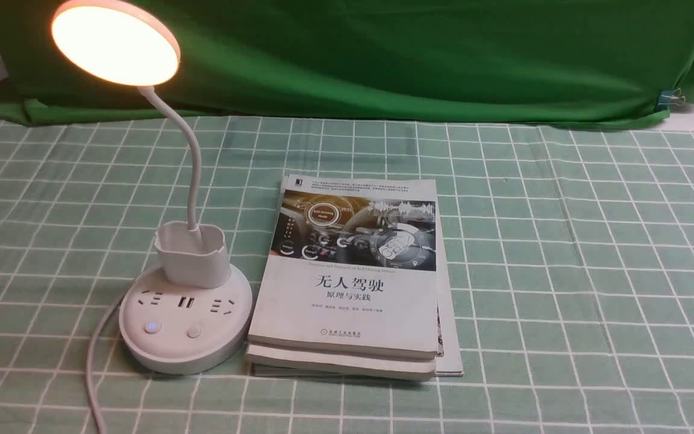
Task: Turn off the desk lamp on the blue coffee tablecloth by hand.
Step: 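Press the power button on the round power strip under the lamp with the left gripper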
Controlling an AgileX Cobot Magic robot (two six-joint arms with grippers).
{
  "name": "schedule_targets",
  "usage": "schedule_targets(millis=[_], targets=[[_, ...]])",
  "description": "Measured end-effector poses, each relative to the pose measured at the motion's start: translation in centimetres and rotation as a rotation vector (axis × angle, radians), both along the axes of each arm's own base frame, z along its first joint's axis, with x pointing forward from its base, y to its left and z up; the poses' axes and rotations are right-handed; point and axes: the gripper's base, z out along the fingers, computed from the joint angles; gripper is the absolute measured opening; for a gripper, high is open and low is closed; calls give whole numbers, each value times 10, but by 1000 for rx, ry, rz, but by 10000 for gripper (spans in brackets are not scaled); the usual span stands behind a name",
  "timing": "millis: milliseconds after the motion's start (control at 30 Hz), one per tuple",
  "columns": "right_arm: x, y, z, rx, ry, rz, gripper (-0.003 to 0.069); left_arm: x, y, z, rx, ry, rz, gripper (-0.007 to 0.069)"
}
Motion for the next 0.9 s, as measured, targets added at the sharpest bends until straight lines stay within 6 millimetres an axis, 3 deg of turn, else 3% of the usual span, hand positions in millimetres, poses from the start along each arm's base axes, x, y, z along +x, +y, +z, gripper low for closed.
schedule_targets(millis=[767,833,900], targets=[[0,0,0,0,0,0,242,0,0,1,-7,-7,0,1],[0,0,0,0,0,0,242,1,-1,3,-54,-33,2,1],[0,0,0,0,0,0,242,1,-2,9,-215,-100,12,1]])
